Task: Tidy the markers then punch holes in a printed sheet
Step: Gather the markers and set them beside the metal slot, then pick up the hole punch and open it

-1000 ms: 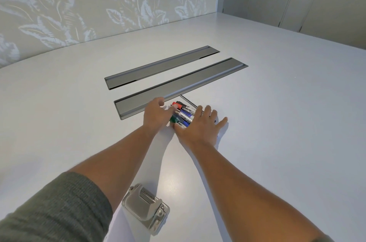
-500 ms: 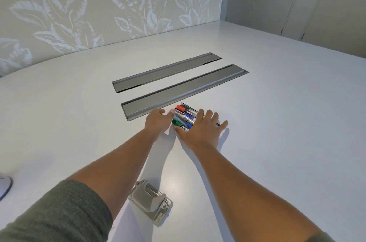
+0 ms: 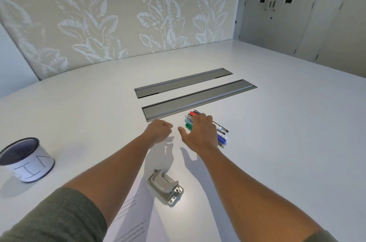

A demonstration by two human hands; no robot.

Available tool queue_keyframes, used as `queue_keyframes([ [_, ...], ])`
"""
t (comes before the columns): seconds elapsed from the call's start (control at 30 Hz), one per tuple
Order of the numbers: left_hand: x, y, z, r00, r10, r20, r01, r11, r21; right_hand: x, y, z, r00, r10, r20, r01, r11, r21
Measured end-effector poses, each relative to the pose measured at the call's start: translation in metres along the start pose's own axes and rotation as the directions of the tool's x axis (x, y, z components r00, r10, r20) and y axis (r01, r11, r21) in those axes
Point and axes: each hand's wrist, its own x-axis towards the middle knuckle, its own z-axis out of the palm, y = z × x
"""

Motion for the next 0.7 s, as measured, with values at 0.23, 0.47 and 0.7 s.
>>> queue_keyframes([
  [0.23,-0.054,-0.024,-0.027,0.975,0.047,0.216,-0.107,0.954,0.280,-0.026,-0.010,-0.010,0.907,-0.125,0.402,-0.030,0.933,0.358],
  [0.47,-0.084,-0.052,-0.041,0.941,-0.003,0.338,-0.143,0.903,0.406,-0.058,-0.012,-0.015,0.724,-0.191,0.663,-0.164,0.886,0.434],
  [0.7,-0.098,-0.065,-0.037,0.946,0.085,0.314,-0.192,0.925,0.327,-0.070,-0.016,-0.023,0.670,-0.148,0.728,-0.133,0.940,0.314],
])
